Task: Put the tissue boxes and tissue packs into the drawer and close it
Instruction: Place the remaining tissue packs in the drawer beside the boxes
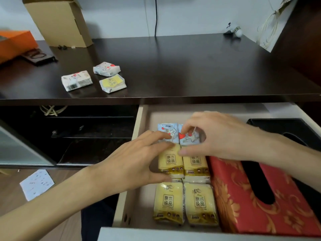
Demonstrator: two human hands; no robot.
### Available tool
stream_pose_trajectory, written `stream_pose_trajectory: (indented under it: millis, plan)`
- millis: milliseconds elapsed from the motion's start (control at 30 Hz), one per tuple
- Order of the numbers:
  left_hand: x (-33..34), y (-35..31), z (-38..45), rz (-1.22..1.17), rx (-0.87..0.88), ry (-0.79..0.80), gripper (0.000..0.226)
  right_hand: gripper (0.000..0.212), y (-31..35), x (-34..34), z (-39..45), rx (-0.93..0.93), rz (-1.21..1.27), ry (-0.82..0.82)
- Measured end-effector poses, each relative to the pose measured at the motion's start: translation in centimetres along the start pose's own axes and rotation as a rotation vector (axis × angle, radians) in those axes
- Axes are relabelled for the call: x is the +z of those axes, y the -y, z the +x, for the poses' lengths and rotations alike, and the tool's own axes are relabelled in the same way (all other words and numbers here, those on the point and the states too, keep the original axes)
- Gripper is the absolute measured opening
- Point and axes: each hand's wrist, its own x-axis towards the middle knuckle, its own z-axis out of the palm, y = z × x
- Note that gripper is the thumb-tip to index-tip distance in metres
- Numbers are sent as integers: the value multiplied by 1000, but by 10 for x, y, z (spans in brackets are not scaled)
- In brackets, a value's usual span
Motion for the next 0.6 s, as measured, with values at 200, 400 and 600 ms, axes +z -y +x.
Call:
stream_pose_trajectory:
  millis: [200, 400, 600]
  plan:
    - [-57, 34, -18, -12, -154, -178, 48, 16, 10, -23, 70, -92, 600, -155]
    - [-112, 121, -20, 59, -487, -350, 32, 11, 55, -25, 174, -158, 502, -264]
    - [-127, 196, -9, 213, -907, -257, 41, 24, 83, -26, 277, -48, 419, -239]
